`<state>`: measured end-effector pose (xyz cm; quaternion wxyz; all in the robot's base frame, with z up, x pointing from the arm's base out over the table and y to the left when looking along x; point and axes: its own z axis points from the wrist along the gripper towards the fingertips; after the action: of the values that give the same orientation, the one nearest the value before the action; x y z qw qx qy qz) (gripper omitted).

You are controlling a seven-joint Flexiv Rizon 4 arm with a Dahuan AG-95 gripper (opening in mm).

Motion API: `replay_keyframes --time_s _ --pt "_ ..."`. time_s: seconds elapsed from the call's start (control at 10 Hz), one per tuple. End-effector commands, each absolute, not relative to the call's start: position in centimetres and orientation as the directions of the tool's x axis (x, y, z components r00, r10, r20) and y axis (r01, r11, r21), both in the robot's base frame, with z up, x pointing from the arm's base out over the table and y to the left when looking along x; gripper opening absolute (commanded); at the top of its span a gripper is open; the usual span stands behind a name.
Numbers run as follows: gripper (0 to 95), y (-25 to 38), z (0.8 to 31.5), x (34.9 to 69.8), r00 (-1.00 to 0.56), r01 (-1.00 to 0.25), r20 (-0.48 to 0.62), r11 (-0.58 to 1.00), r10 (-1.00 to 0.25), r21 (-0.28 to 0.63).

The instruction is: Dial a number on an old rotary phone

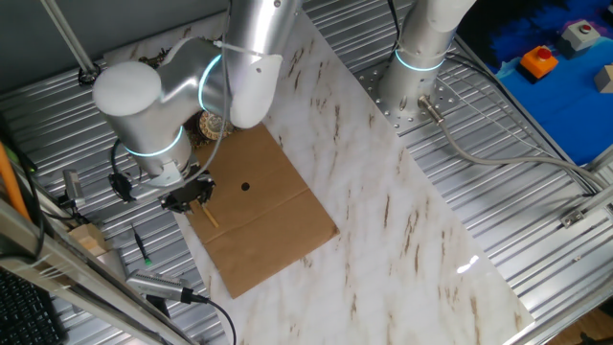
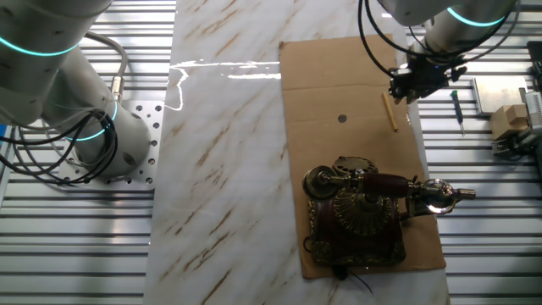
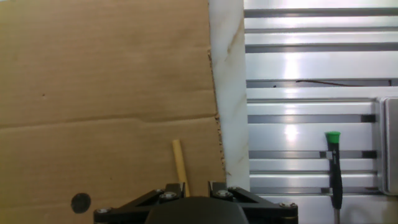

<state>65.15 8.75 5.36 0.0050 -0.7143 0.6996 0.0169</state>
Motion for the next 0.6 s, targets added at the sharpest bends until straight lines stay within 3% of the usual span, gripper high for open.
replay_keyframes --time_s 0.1,0.6 --pt "19.0 8.6 4.7 65.2 0.002 -1.000 -0.025 -0.003 -1.000 0.016" --pt "19.0 8.3 3.5 65.1 0.005 -1.000 -0.028 -0.005 -1.000 0.011"
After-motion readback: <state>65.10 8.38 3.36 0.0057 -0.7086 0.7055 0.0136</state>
